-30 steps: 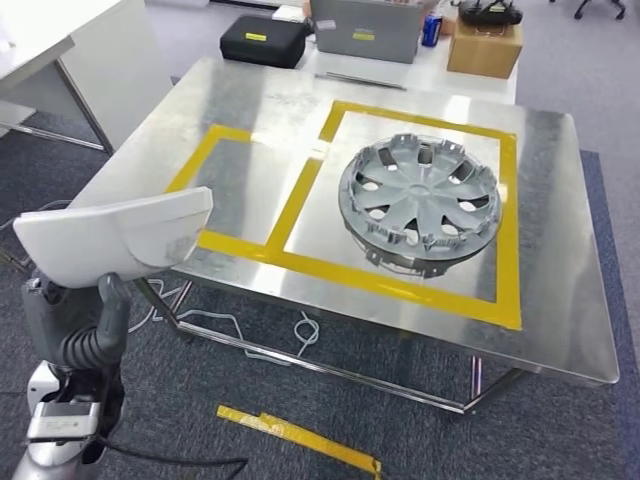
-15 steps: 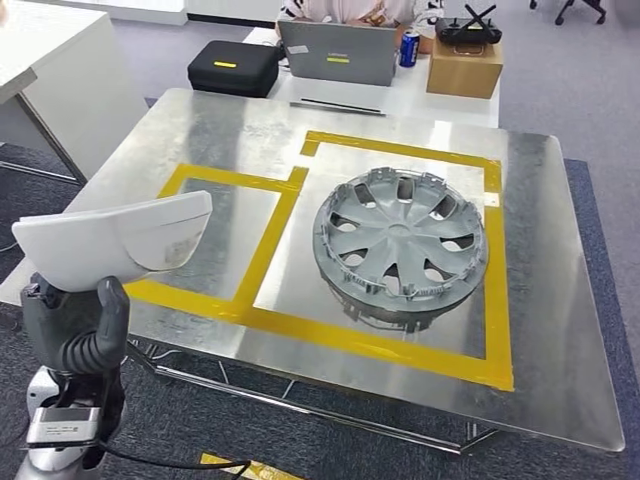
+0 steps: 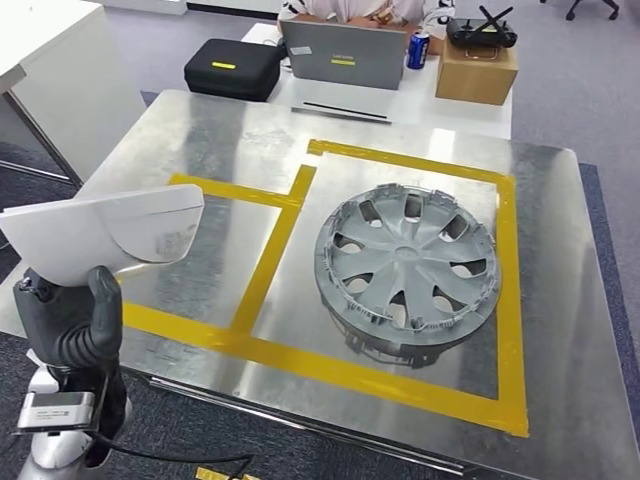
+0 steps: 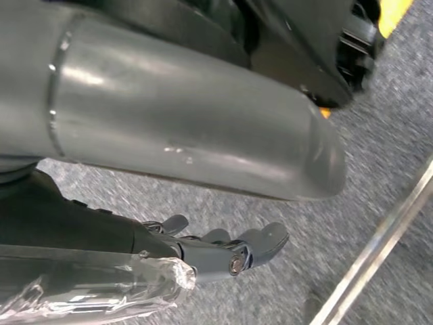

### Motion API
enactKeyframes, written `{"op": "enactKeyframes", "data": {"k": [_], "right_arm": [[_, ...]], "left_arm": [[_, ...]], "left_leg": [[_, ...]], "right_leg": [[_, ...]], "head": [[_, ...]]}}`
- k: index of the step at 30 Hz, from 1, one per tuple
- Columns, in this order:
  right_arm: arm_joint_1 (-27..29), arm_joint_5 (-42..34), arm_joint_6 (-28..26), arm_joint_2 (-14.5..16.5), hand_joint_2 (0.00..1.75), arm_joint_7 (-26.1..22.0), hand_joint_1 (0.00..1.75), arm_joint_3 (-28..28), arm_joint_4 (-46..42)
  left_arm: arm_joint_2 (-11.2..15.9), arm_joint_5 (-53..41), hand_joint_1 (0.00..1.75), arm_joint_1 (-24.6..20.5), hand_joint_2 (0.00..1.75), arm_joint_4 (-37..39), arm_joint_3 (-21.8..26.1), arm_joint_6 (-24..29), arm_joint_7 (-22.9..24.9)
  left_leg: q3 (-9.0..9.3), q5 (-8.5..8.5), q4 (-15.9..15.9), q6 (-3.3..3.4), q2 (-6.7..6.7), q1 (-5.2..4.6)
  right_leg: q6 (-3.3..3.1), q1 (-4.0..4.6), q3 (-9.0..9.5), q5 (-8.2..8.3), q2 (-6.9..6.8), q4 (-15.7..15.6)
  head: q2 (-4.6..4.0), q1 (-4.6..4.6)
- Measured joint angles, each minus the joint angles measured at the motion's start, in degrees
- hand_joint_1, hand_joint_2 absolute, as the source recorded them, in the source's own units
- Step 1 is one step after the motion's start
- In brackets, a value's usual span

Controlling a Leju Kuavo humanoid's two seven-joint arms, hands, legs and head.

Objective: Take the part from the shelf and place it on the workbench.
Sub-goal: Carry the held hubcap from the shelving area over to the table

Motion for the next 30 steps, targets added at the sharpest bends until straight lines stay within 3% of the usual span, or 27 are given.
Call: {"op": "enactKeyframes", "data": {"k": [3,5,9,10,11,13,14,16,20,21,24,25,26,27,28,30], "right_arm": [[0.1,-0.1,0.0,0.0,0.00,0.1,0.00,0.0,0.0],[0.2,-0.1,-0.1,0.0,0.00,0.1,0.00,0.0,0.0],[0.0,-0.2,-0.2,0.0,0.00,0.1,0.00,0.0,0.0],[0.1,-0.2,-0.3,0.0,0.00,0.1,0.00,0.0,0.0],[0.1,-0.2,-0.3,0.0,0.00,0.2,0.00,0.0,0.0],[0.2,-0.4,-0.5,0.0,0.00,0.3,0.00,0.0,0.0],[0.1,-0.5,-0.7,0.0,0.00,0.4,0.00,0.0,0.0],[0.1,-0.7,-1.2,0.1,0.00,0.6,0.00,0.0,0.0],[0.3,-1.1,-1.7,0.1,0.00,0.8,0.00,-0.1,0.0],[0.3,-1.1,-1.7,0.1,0.00,0.9,0.00,-0.1,0.0],[0.4,-1.4,-1.7,0.1,0.00,1.2,0.00,-0.1,0.0],[0.4,-1.4,-1.7,0.1,0.00,1.3,0.00,-0.1,0.0],[0.5,-1.5,-1.7,0.1,0.00,1.3,0.00,-0.1,0.0],[0.6,-1.5,-1.7,0.1,0.00,1.3,0.00,-0.1,0.0],[0.6,-1.5,-1.7,0.1,0.00,1.3,0.00,-0.1,0.0],[0.4,-1.4,-1.6,0.1,0.00,1.3,0.00,-0.1,0.0]], "left_arm": [[0.0,0.1,1.75,-0.1,1.75,0.0,0.0,0.2,0.2],[0.0,0.2,1.75,-0.1,1.75,0.0,0.0,0.4,0.3],[0.0,0.7,1.75,-0.1,1.75,0.1,0.0,0.9,0.8],[0.0,1.1,1.75,-0.1,1.75,0.2,0.0,1.1,1.2],[0.0,1.5,1.75,0.0,1.75,0.3,0.0,1.2,1.6],[0.0,3.2,1.75,-0.1,1.75,0.4,0.0,1.1,2.8],[-0.1,4.4,1.75,-0.1,1.75,0.4,-0.1,0.8,3.5],[-0.4,7.5,1.75,0.0,1.75,0.4,-0.1,-0.3,5.3],[-0.8,12.3,1.75,0.6,1.75,0.5,0.0,-2.5,8.1],[-0.9,12.6,1.75,0.6,1.75,0.5,0.0,-2.6,8.2],[-1.3,12.3,1.75,0.5,1.75,0.5,0.0,-2.0,8.3],[-1.3,12.0,1.75,0.5,1.75,0.5,0.0,-1.6,8.1],[-1.3,11.7,1.75,0.5,1.75,0.5,0.0,-1.2,7.8],[-1.3,11.5,1.75,0.5,1.75,0.5,-0.1,-0.9,7.5],[-1.3,11.3,1.75,0.5,1.75,0.5,0.0,-0.7,7.3],[-1.2,11.1,1.75,0.4,1.75,0.4,0.0,-0.6,7.0]], "left_leg": [[-0.12,0.04,-0.3,-0.80,0.02,0.02],[-0.45,-0.96,0.8,-1.18,0.05,0.09],[-6.32,-5.55,12.3,-1.48,0.06,0.09],[-7.24,-5.25,13.6,-1.36,0.06,0.08],[-7.26,-3.90,13.0,-1.13,0.06,0.03],[-5.15,0.25,7.7,-0.24,0.06,-0.27],[-3.90,1.73,4.8,0.27,0.08,-0.46],[-2.27,2.24,1.0,0.91,0.12,-0.82],[-1.41,2.20,-1.3,1.29,0.17,-0.60],[-1.18,2.35,-1.6,1.44,0.21,-0.42],[-1.05,2.31,-1.8,1.68,0.29,-0.42],[-1.03,2.29,-1.7,1.70,0.30,-0.44],[-0.99,2.27,-1.7,1.70,0.29,-0.45],[-0.92,2.24,-1.7,1.67,0.26,-0.45],[-0.82,2.18,-1.7,1.60,0.24,-0.44],[-0.74,2.04,-1.5,1.21,0.18,-0.64]], "right_leg": [[-1.32,0.14,0.57,-0.40,0.22,-1.0],[-1.91,-0.01,0.94,-0.35,0.24,-1.5],[-2.72,0.13,1.62,-0.61,0.22,-1.8],[-2.88,0.26,1.80,-0.72,0.24,-1.8],[-3.00,0.41,2.02,-0.84,0.28,-1.8],[-3.10,0.64,2.49,-1.08,0.38,-1.8],[-3.01,0.80,2.61,-1.21,0.42,-1.8],[-2.63,0.91,2.46,-1.28,0.35,-1.9],[-1.38,0.79,1.81,-1.83,0.10,-1.4],[-1.06,0.74,0.90,-2.90,0.09,0.5],[-0.29,0.42,-4.12,-7.15,0.08,10.2],[-0.12,0.34,-5.23,-7.44,0.07,12.1],[-0.01,0.28,-5.39,-6.71,0.06,12.1],[0.02,0.23,-4.46,-5.06,0.04,10.0],[-0.02,0.18,-2.67,-2.97,0.00,6.3],[-0.45,0.20,0.82,-0.56,-0.05,-0.5]], "head": [[0.00,-0.40],[0.00,-0.72],[0.00,-1.11],[0.00,-1.13],[0.00,-1.12],[0.00,-1.13],[0.00,-1.10],[0.00,-1.09],[0.00,-1.20],[0.00,-1.13],[0.00,-1.00],[0.00,-1.02],[0.00,-1.00],[0.00,-1.00],[0.00,-1.00],[0.00,-1.03]]}}
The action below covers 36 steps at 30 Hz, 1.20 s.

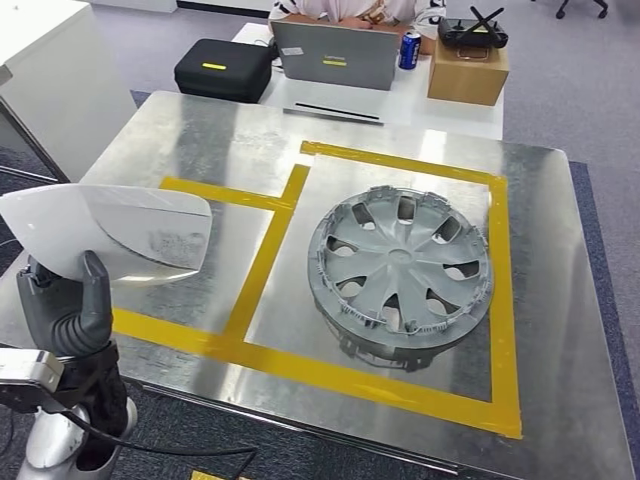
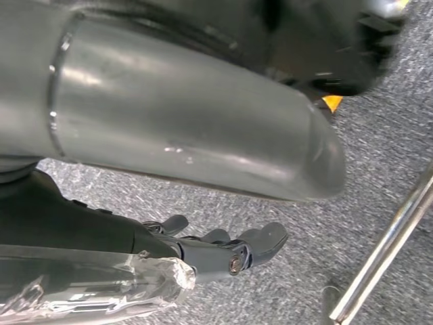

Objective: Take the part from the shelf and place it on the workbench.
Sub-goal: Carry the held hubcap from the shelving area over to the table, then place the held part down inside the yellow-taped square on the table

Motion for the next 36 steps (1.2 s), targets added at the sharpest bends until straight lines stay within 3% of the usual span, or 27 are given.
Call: {"op": "enactKeyframes", "data": {"k": [1,4,6,9,10,11,12,15,17,20,22,24,25,26,27,28,29,31,32,36], "right_arm": [[0.0,0.0,0.1,0.0,0.00,-0.1,0.00,0.0,0.0],[0.2,0.1,0.3,0.0,0.00,-0.5,0.00,0.0,0.0],[0.3,0.2,0.4,0.0,0.00,-0.6,0.00,0.0,0.0],[0.2,0.3,0.4,0.0,0.00,-0.7,0.00,0.0,0.0],[0.2,0.3,0.4,0.0,0.00,-0.7,0.00,0.0,0.0],[0.3,0.3,0.5,0.0,0.00,-0.8,0.00,0.0,0.0],[0.4,0.3,0.5,0.0,0.00,-0.9,0.00,0.0,0.0],[0.4,0.4,0.6,-0.1,0.00,-1.2,0.00,0.0,0.0],[0.4,0.3,0.6,-0.1,0.00,-1.4,0.00,0.0,0.0],[0.4,0.2,0.6,-0.1,0.00,-1.6,0.00,-0.1,0.0],[0.3,0.2,0.5,-0.1,0.00,-1.7,0.00,-0.1,0.0],[0.4,0.1,0.4,-0.2,0.00,-1.7,0.00,-0.1,0.0],[0.5,0.0,0.3,-0.2,0.00,-1.7,0.00,-0.1,0.0],[0.5,0.0,0.3,-0.2,0.00,-1.7,0.00,-0.1,0.0],[0.6,-0.1,0.3,-0.2,0.00,-1.7,0.00,-0.1,0.0],[0.6,-0.1,0.3,-0.2,0.00,-1.7,0.00,-0.1,0.0],[0.6,-0.1,0.3,-0.2,0.00,-1.7,0.00,-0.1,0.0],[0.4,0.0,0.2,-0.3,0.00,-1.7,0.00,-0.1,0.0],[0.4,0.1,0.2,-0.3,0.00,-1.7,0.00,-0.1,0.0],[0.4,0.7,0.4,-0.4,0.00,-1.5,0.00,-0.1,0.0]], "left_arm": [[0.1,-0.1,1.75,0.0,1.75,0.0,0.0,-0.2,-0.2],[1.0,-0.8,1.75,-0.2,1.75,-0.1,0.1,-1.7,-0.9],[2.1,-2.3,1.75,-0.3,1.75,-0.2,0.4,-2.5,-1.6],[3.7,-5.9,1.75,-0.1,1.75,-0.2,1.8,-2.7,-2.1],[4.3,-7.0,1.75,0.2,1.75,-0.2,2.4,-2.6,-2.1],[4.9,-7.9,1.75,0.5,1.75,-0.2,3.1,-2.4,-1.9],[5.5,-8.7,1.75,0.7,1.75,-0.2,3.9,-2.3,-1.8],[6.7,-9.7,1.75,1.2,1.75,-0.2,6.6,-2.4,-1.5],[7.2,-9.4,1.75,1.6,1.75,-0.2,8.0,-3.0,-0.9],[7.6,-8.4,1.75,2.7,1.75,-0.2,10.1,-3.9,-0.2],[7.7,-8.1,1.75,3.2,1.75,-0.2,11.6,-4.0,-0.1],[7.7,-7.9,1.75,3.9,1.75,-0.2,13.2,-3.6,-0.1],[7.7,-7.7,1.75,4.4,1.75,-0.2,14.0,-3.4,-0.1],[7.7,-7.5,1.75,4.8,1.75,-0.2,14.9,-3.3,-0.1],[7.7,-7.2,1.75,5.2,1.75,-0.2,15.8,-3.1,0.0],[7.7,-7.0,1.75,5.4,1.75,-0.2,16.7,-3.0,0.0],[7.7,-6.7,1.75,5.5,1.75,-0.2,17.7,-2.8,0.1],[7.7,-6.5,1.75,5.5,1.75,0.0,19.7,-2.4,0.5],[7.7,-6.5,1.75,5.4,1.75,0.2,20.5,-2.3,0.7],[7.7,-7.2,1.75,3.7,1.75,2.5,23.5,-2.0,2.0]], "left_leg": [[-0.02,0.00,0.1,-0.29,-0.01,-0.10],[-0.08,0.12,0.0,-1.25,-0.03,-0.03],[-0.74,-1.36,1.7,-1.93,-0.03,0.13],[-4.98,-6.57,11.4,-2.70,-0.02,0.45],[-6.23,-7.43,14.2,-2.84,-0.01,0.56],[-6.70,-7.20,15.3,-2.93,-0.01,0.65],[-6.14,-5.92,14.2,-2.96,-0.01,0.75],[-1.04,-0.91,3.8,-2.71,-0.02,0.90],[0.66,-0.39,0.2,-2.28,-0.03,0.79],[0.80,-0.34,-0.4,-1.31,-0.02,0.72],[0.93,-0.18,-0.6,-0.64,0.04,0.87],[0.89,-0.18,-0.6,-0.33,0.10,0.79],[0.88,-0.19,-0.6,-0.27,0.11,0.71],[0.88,-0.20,-0.6,-0.23,0.11,0.62],[0.92,-0.22,-0.6,-0.21,0.09,0.53],[0.99,-0.25,-0.6,-0.20,0.06,0.46],[1.07,-0.27,-0.6,-0.23,0.04,0.40],[1.05,-0.37,-0.5,-0.54,0.00,0.17],[0.97,-0.38,-0.4,-0.78,0.00,0.12],[0.56,-1.05,0.3,-2.04,0.00,0.36]], "right_leg": [[-0.31,0.05,0.96,0.37,0.02,-1.8],[-1.33,0.17,1.36,0.66,0.14,-2.5],[-1.99,0.01,1.50,1.00,0.07,-2.9],[-2.50,-0.06,1.54,1.09,0.01,-3.0],[-2.52,-0.06,1.55,1.07,0.01,-3.0],[-2.53,-0.05,1.56,1.06,0.02,-3.0],[-2.52,-0.06,1.61,1.05,0.05,-3.0],[-2.16,0.09,1.76,0.90,0.15,-2.9],[-1.57,0.30,1.66,0.86,0.15,-2.9],[-0.64,0.21,1.50,0.60,0.12,-2.8],[-0.18,0.12,-0.24,-1.72,0.06,0.8],[0.01,0.06,-4.01,-5.40,-0.01,8.7],[0.02,0.06,-5.69,-6.47,0.00,12.1],[-0.04,0.07,-6.58,-6.49,0.00,13.7],[-0.20,0.08,-6.37,-5.40,0.00,13.0],[-0.47,0.13,-5.08,-3.48,0.00,10.1],[-0.81,0.21,-3.13,-1.44,-0.01,6.0],[-1.37,0.44,0.34,0.77,-0.02,-1.0],[-1.52,0.55,1.15,0.94,0.00,-2.5],[-2.37,0.46,1.57,1.40,0.03,-3.5]], "head": [[0.00,-0.04],[0.00,-0.07],[0.00,-0.25],[0.00,-0.52],[0.00,-0.51],[0.00,-0.52],[0.00,-0.52],[0.00,-0.53],[0.00,-0.47],[0.00,-0.43],[0.00,-0.19],[0.00,0.06],[0.00,0.07],[0.00,0.09],[0.00,0.10],[0.00,0.09],[0.00,0.10],[0.00,0.06],[0.00,0.04],[0.00,-0.06]]}}
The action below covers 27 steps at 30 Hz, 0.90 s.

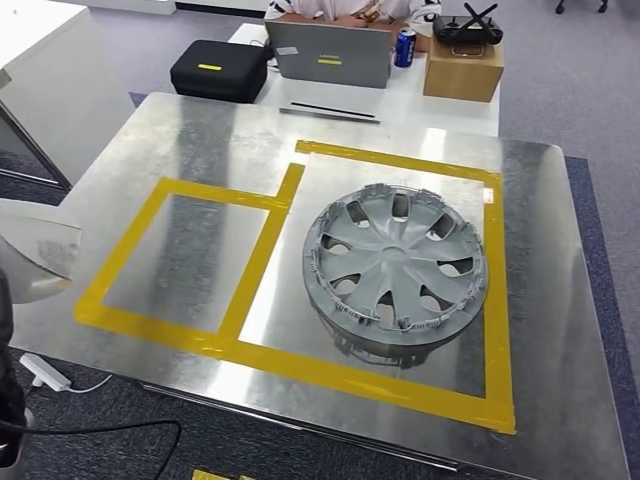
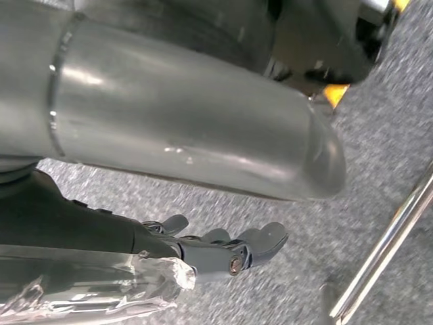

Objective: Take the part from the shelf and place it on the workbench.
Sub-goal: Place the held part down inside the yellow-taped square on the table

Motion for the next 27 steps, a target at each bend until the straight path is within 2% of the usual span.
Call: {"op": "enactKeyframes", "data": {"k": [2,4,5,6,7,8,10,12,15,17,19,20,21,22,24,25,26,27], "right_arm": [[-0.2,0.4,0.3,-0.1,0.00,0.0,0.00,0.0,0.0],[-0.5,0.9,0.9,-0.1,0.00,0.0,0.00,0.1,0.0],[-0.5,1.0,1.1,-0.1,0.00,0.0,0.00,0.1,0.0],[-0.6,1.1,1.3,-0.1,0.00,0.0,0.00,0.2,0.0],[-0.6,1.2,1.4,-0.1,0.00,0.0,0.00,0.2,0.0],[-0.6,1.2,1.5,-0.1,0.00,0.0,0.00,0.2,0.0],[-0.8,1.4,1.6,-0.2,0.00,0.1,0.00,0.3,0.0],[-1.0,1.7,1.8,-0.2,0.00,0.1,0.00,0.4,0.0],[-1.2,2.2,2.1,-0.4,0.00,0.4,0.00,0.8,0.0],[-1.4,2.3,2.3,-0.5,0.00,0.7,0.00,1.1,0.0],[-1.4,2.3,2.5,-0.6,0.00,0.9,0.00,1.4,0.0],[-1.4,2.3,2.5,-0.6,0.00,1.0,0.00,1.5,0.0],[-1.4,2.3,2.6,-0.7,0.00,1.0,0.00,1.6,0.0],[-1.4,2.3,2.6,-0.7,0.00,1.0,0.00,1.7,0.0],[-1.5,2.5,2.7,-0.8,0.00,1.1,0.00,1.9,0.0],[-1.6,2.6,2.7,-0.9,0.00,1.2,0.00,2.0,0.0],[-1.8,2.7,2.8,-1.0,0.00,1.3,0.00,2.1,0.0],[-1.9,2.9,3.0,-1.1,0.00,1.4,0.00,2.2,0.0]], "left_arm": [[0.1,-1.1,1.75,-2.0,1.75,2.6,0.9,0.1,0.5],[0.3,-2.0,1.75,-4.2,1.75,6.1,1.4,0.1,0.7],[0.4,-2.1,1.75,-5.1,1.75,7.7,1.7,0.0,0.8],[0.5,-2.2,1.75,-5.8,1.75,9.2,2.0,-0.2,0.8],[0.6,-2.2,1.75,-6.5,1.75,10.3,2.2,-0.3,0.8],[0.8,-2.3,1.75,-7.2,1.75,11.3,2.4,-0.4,0.8],[1.0,-2.7,1.75,-8.5,1.75,12.7,2.7,-0.5,0.6],[1.5,-3.5,1.75,-9.6,1.75,14.3,2.9,-0.9,0.1],[2.5,-4.7,1.75,-12.1,1.75,17.5,3.8,-2.0,-0.8],[3.0,-5.2,1.75,-13.9,1.75,19.5,4.3,-2.6,-1.1],[3.3,-5.2,1.75,-14.9,1.75,21.0,4.5,-2.9,-1.1],[3.3,-5.3,1.75,-15.1,1.75,21.7,4.5,-3.0,-1.1],[3.3,-5.3,1.75,-15.3,1.75,22.2,4.6,-3.2,-1.1],[3.3,-5.3,1.75,-15.5,1.75,22.7,4.6,-3.3,-1.1],[3.4,-5.8,1.75,-16.6,1.75,23.7,4.7,-3.5,-1.1],[3.5,-6.2,1.75,-17.3,1.75,24.3,4.7,-3.5,-1.1],[3.5,-6.7,1.75,-18.1,1.75,25.1,4.7,-3.5,-1.3],[3.6,-7.5,1.75,-18.8,1.75,25.9,4.7,-3.4,-1.5]], "left_leg": [[-2.03,-3.08,4.7,-0.62,0.00,0.20],[-5.23,-6.33,11.9,-1.07,0.01,0.43],[-6.15,-6.68,14.0,-1.20,0.01,0.54],[-6.15,-5.91,14.0,-1.28,0.01,0.64],[-5.13,-4.16,12.0,-1.32,0.01,0.75],[-3.48,-1.98,8.6,-1.33,0.01,0.87],[-0.39,0.44,2.1,-1.15,0.00,0.87],[0.46,0.37,-0.3,-0.60,-0.01,0.64],[0.33,0.57,-0.7,0.58,0.00,0.67],[0.38,0.69,-0.9,1.22,0.04,0.76],[0.36,0.61,-0.8,1.58,0.10,0.59],[0.37,0.58,-0.8,1.65,0.12,0.48],[0.39,0.56,-0.8,1.69,0.13,0.36],[0.43,0.53,-0.8,1.71,0.10,0.26],[0.53,0.46,-0.8,1.69,0.01,0.11],[0.49,0.41,-0.7,1.60,-0.03,0.00],[0.40,0.44,-0.7,1.42,-0.05,-0.06],[0.29,0.49,-0.7,1.17,-0.04,-0.06]], "right_leg": [[-0.41,-0.17,0.10,0.28,-0.17,-0.3],[-0.48,-0.12,0.02,0.31,-0.30,-0.3],[-0.49,-0.10,0.01,0.31,-0.31,-0.3],[-0.48,-0.10,0.01,0.32,-0.28,-0.2],[-0.46,-0.10,0.05,0.30,-0.24,-0.2],[-0.38,-0.10,0.10,0.25,-0.20,-0.1],[0.02,0.11,-0.08,0.11,-0.09,0.3],[0.59,0.27,-0.50,0.14,-0.01,0.5],[1.45,0.10,-1.26,-0.44,-0.06,1.3],[1.83,0.03,-3.80,-3.14,-0.12,6.2],[1.96,0.01,-7.69,-6.43,-0.15,14.0],[1.94,0.01,-9.07,-7.04,-0.15,16.6],[1.84,0.03,-9.51,-6.57,-0.15,17.2],[1.62,0.06,-8.83,-5.08,-0.15,15.5],[0.91,0.25,-5.09,-1.12,-0.17,7.7],[0.60,0.38,-3.23,0.03,-0.20,4.1],[0.39,0.50,-2.03,0.55,-0.21,1.8],[0.28,0.62,-1.52,0.46,-0.19,0.9]], "head": [[0.00,-0.20],[0.00,-0.31],[0.00,-0.31],[0.00,-0.32],[0.00,-0.33],[0.00,-0.33],[0.00,-0.34],[0.00,-0.32],[0.00,-0.25],[0.00,-0.07],[0.00,0.05],[0.00,0.04],[0.00,0.05],[0.00,0.04],[0.00,0.02],[0.00,0.02],[0.00,-0.01],[0.00,-0.02]]}}
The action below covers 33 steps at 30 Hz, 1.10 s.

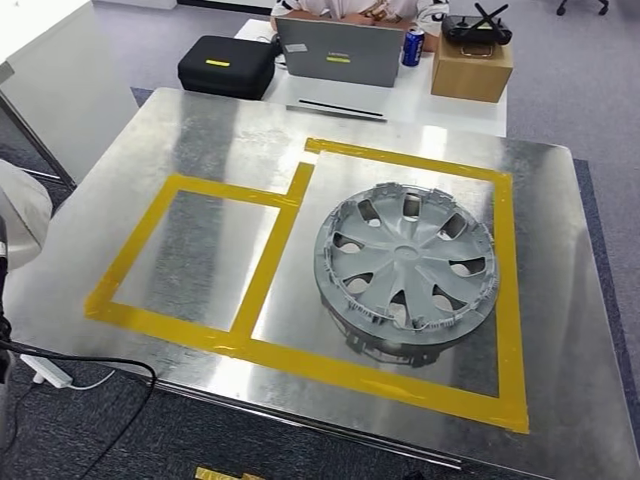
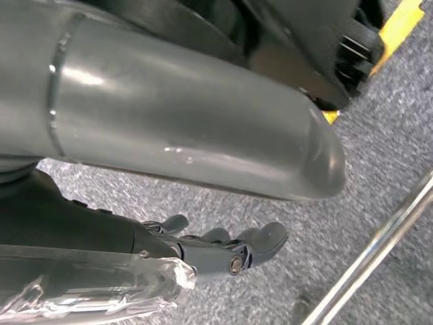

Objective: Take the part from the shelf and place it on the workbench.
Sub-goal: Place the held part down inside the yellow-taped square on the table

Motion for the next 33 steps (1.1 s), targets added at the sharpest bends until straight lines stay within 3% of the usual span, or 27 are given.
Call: {"op": "enactKeyframes", "data": {"k": [2,4,7,8,9,10,12,14,17,19,20,22,23,24,25,26,27,29,30,33], "right_arm": [[-0.1,0.5,0.7,-0.3,0.00,0.2,0.00,0.4,0.0],[-0.3,1.0,1.7,-0.9,0.00,0.4,0.00,1.0,0.0],[-0.7,1.2,2.8,-1.6,0.00,0.4,0.00,1.5,-0.1],[-0.7,1.2,3.0,-1.7,0.00,0.4,0.00,1.6,-0.1],[-0.7,1.2,3.1,-1.8,0.00,0.4,0.00,1.8,-0.1],[-0.7,1.2,3.1,-1.9,0.00,0.4,0.00,1.9,-0.1],[-0.6,1.2,3.2,-2.0,0.00,0.4,0.00,2.2,-0.1],[-0.7,1.2,3.2,-2.3,0.00,0.4,0.00,2.4,-0.1],[-0.7,1.2,3.3,-2.5,0.00,0.4,0.00,2.7,-0.1],[-0.6,1.2,3.3,-2.6,0.00,0.4,0.00,2.8,-0.1],[-0.7,1.2,3.3,-2.7,0.00,0.4,0.00,2.8,-0.1],[-0.7,1.2,3.3,-2.8,0.00,0.4,0.00,2.9,-0.1],[-0.6,1.2,3.3,-2.8,0.00,0.4,0.00,3.0,-0.1],[-0.6,1.2,3.4,-2.8,0.00,0.5,0.00,3.0,-0.1],[-0.5,1.2,3.4,-2.8,0.00,0.5,0.00,3.1,-0.1],[-0.6,1.2,3.4,-2.9,0.00,0.5,0.00,3.1,-0.1],[-0.6,1.2,3.4,-2.9,0.00,0.5,0.00,3.2,-0.1],[-0.9,1.2,3.3,-3.1,0.00,0.5,0.00,3.2,-0.1],[-1.0,1.2,3.3,-3.1,0.00,0.5,0.00,3.2,-0.1],[-1.0,1.2,3.2,-3.2,0.00,0.6,0.00,3.3,-0.2]], "left_arm": [[0.1,-1.8,1.75,-1.9,1.75,1.9,-0.3,0.2,-0.4],[0.2,-3.4,1.75,-4.3,1.75,4.0,-0.8,0.7,-0.5],[0.6,-4.7,1.75,-7.5,1.75,7.3,-1.4,1.6,-0.2],[0.7,-4.9,1.75,-8.1,1.75,8.3,-1.6,1.9,0.0],[0.8,-5.2,1.75,-8.6,1.75,9.2,-1.8,2.1,0.2],[1.0,-5.4,1.75,-9.1,1.75,10.0,-2.0,2.3,0.3],[1.5,-5.6,1.75,-10.4,1.75,11.3,-2.1,2.5,0.3],[1.9,-5.7,1.75,-11.7,1.75,12.3,-2.2,2.6,0.0],[1.9,-5.7,1.75,-12.5,1.75,13.4,-2.3,2.7,-0.3],[1.9,-5.7,1.75,-12.9,1.75,13.9,-2.4,2.7,-0.4],[2.0,-5.7,1.75,-13.1,1.75,14.0,-2.4,2.7,-0.4],[1.9,-5.7,1.75,-13.4,1.75,14.3,-2.4,2.7,-0.5],[1.8,-5.7,1.75,-13.4,1.75,14.4,-2.4,2.7,-0.5],[1.7,-5.6,1.75,-13.4,1.75,14.6,-2.4,2.7,-0.5],[1.6,-5.6,1.75,-13.5,1.75,14.8,-2.4,2.8,-0.4],[1.4,-5.5,1.75,-13.8,1.75,15.0,-2.4,2.9,-0.3],[1.2,-5.3,1.75,-14.2,1.75,15.3,-2.4,3.0,-0.2],[0.6,-4.9,1.75,-15.2,1.75,16.0,-2.6,3.5,0.2],[0.3,-4.6,1.75,-15.7,1.75,16.3,-2.6,3.8,0.4],[-0.5,-4.0,1.75,-16.3,1.75,17.3,-2.9,4.3,0.6]], "left_leg": [[-0.15,0.04,0.0,-0.61,0.01,0.10],[-0.67,-0.99,1.1,-1.19,0.02,0.22],[-4.85,-5.49,10.1,-1.95,0.03,0.52],[-6.46,-6.41,13.3,-2.16,0.03,0.67],[-7.41,-6.31,14.9,-2.35,0.03,0.82],[-7.38,-5.07,14.4,-2.52,0.03,1.00],[-4.77,-0.84,8.1,-2.84,0.03,1.40],[-2.11,1.30,2.2,-2.73,0.01,1.39],[-1.65,1.05,0.6,-1.56,0.00,1.08],[-1.59,1.19,0.4,-0.76,0.03,1.13],[-1.55,1.25,0.3,-0.41,0.06,1.18],[-1.57,1.20,0.3,0.04,0.10,1.02],[-1.58,1.18,0.3,0.14,0.11,0.91],[-1.56,1.15,0.3,0.20,0.11,0.79],[-1.53,1.14,0.3,0.24,0.09,0.69],[-1.48,1.13,0.3,0.25,0.07,0.61],[-1.43,1.12,0.3,0.23,0.04,0.56],[-1.50,1.06,0.4,0.00,-0.01,0.34],[-1.59,1.08,0.5,-0.19,-0.03,0.27],[-1.67,1.09,0.4,-1.04,-0.02,0.37]], "right_leg": [[-0.25,-0.06,0.18,0.18,0.07,-0.4],[-0.64,-0.30,0.47,0.57,0.03,-1.1],[-0.97,-0.48,0.69,0.75,0.01,-1.4],[-0.98,-0.50,0.71,0.72,0.06,-1.4],[-0.96,-0.53,0.73,0.69,0.11,-1.3],[-0.89,-0.59,0.75,0.64,0.18,-1.3],[-0.52,-0.70,0.80,0.41,0.33,-1.0],[0.10,-0.60,0.54,0.12,0.47,-0.5],[0.91,-0.58,0.09,0.09,0.47,-0.3],[1.45,-0.69,-0.71,-0.90,0.36,1.0],[1.66,-0.72,-1.87,-2.20,0.30,3.3],[1.86,-0.74,-5.51,-5.60,0.21,10.8],[1.86,-0.73,-7.29,-6.78,0.20,14.3],[1.79,-0.71,-8.35,-6.96,0.20,16.1],[1.65,-0.68,-8.44,-6.16,0.21,15.9],[1.41,-0.63,-7.39,-4.39,0.21,13.5],[1.08,-0.56,-5.55,-2.24,0.21,9.6],[0.54,-0.35,-1.90,0.24,0.22,2.4],[0.42,-0.25,-0.97,0.51,0.28,0.7],[0.01,-0.26,-0.49,0.64,0.46,-0.3]], "head": [[0.00,-0.01],[0.00,-0.07],[0.00,-0.22],[0.00,-0.22],[0.00,-0.22],[0.00,-0.21],[0.00,-0.22],[0.00,-0.26],[0.00,-0.21],[0.00,-0.08],[0.00,0.04],[0.00,0.24],[0.00,0.22],[0.00,0.22],[0.00,0.22],[0.00,0.22],[0.00,0.22],[0.00,0.19],[0.00,0.16],[0.00,0.14]]}}
